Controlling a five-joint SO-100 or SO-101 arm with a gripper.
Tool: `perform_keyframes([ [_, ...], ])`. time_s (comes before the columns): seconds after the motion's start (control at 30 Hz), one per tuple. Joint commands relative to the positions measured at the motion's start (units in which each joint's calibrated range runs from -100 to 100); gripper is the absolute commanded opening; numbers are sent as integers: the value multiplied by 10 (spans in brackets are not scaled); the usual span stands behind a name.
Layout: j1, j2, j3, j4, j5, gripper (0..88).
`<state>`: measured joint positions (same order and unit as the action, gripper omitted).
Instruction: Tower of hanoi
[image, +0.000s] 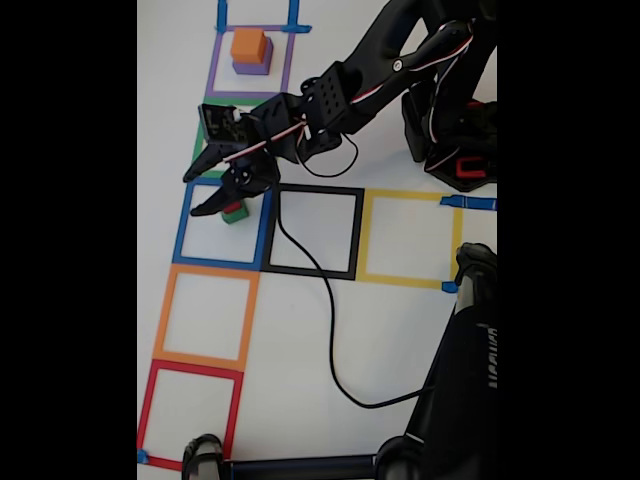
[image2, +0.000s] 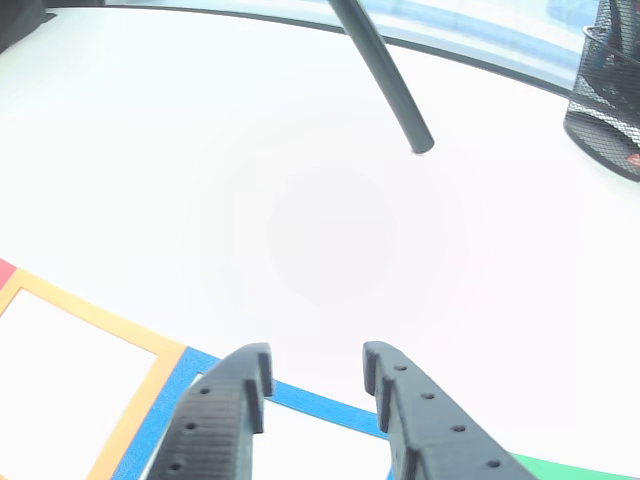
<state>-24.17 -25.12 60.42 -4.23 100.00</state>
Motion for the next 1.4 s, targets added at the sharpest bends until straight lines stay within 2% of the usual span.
perform_keyframes([
  [0.0,34,-110,-143,325,0,2],
  [0.23,136,-233,-264,652,0,1],
  [0.4,198,-224,-474,851,0,1],
  [0.57,242,-138,-747,982,-68,1],
  [0.7,299,-103,-857,1029,-66,1],
  [0.8,346,-100,-876,1040,-52,1],
  [1.0,455,-119,-841,1040,0,9],
  [1.17,534,-145,-751,1012,0,32],
  [1.33,584,-185,-619,943,0,137],
  [1.37,594,-193,-592,930,0,187],
])
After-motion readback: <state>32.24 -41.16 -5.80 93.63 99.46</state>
